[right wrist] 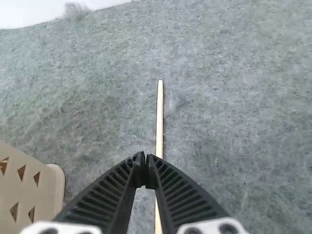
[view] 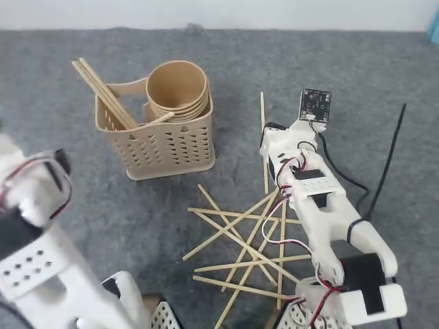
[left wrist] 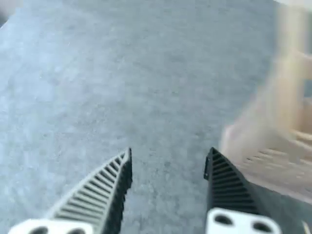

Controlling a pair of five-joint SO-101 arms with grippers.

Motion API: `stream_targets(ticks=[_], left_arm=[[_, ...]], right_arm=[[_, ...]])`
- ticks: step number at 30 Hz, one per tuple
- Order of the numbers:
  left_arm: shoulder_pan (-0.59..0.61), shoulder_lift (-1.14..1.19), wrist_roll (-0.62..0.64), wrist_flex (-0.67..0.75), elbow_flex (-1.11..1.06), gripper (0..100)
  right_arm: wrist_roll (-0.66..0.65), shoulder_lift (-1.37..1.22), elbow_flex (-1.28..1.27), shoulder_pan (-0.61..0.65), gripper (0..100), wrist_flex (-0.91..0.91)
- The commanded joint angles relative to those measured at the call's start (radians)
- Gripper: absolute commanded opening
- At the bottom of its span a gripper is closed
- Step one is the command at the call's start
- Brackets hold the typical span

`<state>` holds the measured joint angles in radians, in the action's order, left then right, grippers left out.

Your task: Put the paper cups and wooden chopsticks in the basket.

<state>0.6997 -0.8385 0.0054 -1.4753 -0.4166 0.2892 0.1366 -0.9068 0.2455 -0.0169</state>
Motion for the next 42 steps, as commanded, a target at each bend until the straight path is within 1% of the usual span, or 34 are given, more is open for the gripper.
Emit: stream_targets(ticks=[1,4,6,9,12,14,17,18,20,23,26,29,31,33,36,39,42], left_arm=[[0.054,-0.155,0.037,0.304,-0.424,23],[0.055,-0.239,0.037,0.443,-0.653,23],[0.071,-0.295,0.035,0.508,-0.783,23],[0.133,-0.381,0.035,0.588,-0.949,23],[0.221,-0.483,0.035,0.678,-1.107,23],[0.264,-0.566,0.041,0.721,-1.181,23],[0.333,-0.707,0.043,0.675,-1.23,23],[0.339,-0.755,0.043,0.652,-1.242,23],[0.338,-0.859,0.041,0.574,-1.26,23],[0.344,-1.002,0.028,0.419,-1.268,23],[0.338,-0.976,-0.029,0.39,-1.264,23],[0.347,-0.967,-0.037,0.41,-1.268,23],[0.342,-0.967,-0.037,0.382,-1.268,23],[0.339,-0.967,-0.061,0.348,-1.268,23],[0.339,-0.967,-0.14,0.336,-1.268,23],[0.338,-0.967,-0.149,0.334,-1.268,23],[0.336,-0.967,-0.149,0.336,-1.268,23]], right_arm=[[-0.012,0.008,0.058,0.008,0.9,0.002],[-0.012,0.008,0.058,0.007,0.9,0.002],[-0.012,0.01,0.058,0.005,0.9,0.002],[-0.012,0.015,0.06,-0.007,0.9,0.002],[-0.014,0.007,0.078,-0.018,0.9,0.01],[-0.046,0.007,0.078,-0.027,1.0,0.013],[-0.169,-0.001,0.084,-0.025,1.0,0.061],[-0.184,-0.012,0.1,-0.022,1.1,0.082],[-0.18,-0.058,0.146,-0.015,1.1,0.122],[-0.178,-0.168,0.241,-0.015,2.0,0.186],[-0.176,-0.277,0.342,-0.016,11.1,0.245],[-0.176,-0.311,0.404,-0.013,21.4,0.323],[-0.176,-0.311,0.408,-0.005,24.5,0.335],[-0.176,-0.312,0.408,0.013,23.9,0.318],[-0.176,-0.312,0.41,0.051,21.2,0.271],[-0.176,-0.328,0.404,0.079,18.1,0.194],[-0.178,-0.363,0.414,0.077,15.9,0.125]])
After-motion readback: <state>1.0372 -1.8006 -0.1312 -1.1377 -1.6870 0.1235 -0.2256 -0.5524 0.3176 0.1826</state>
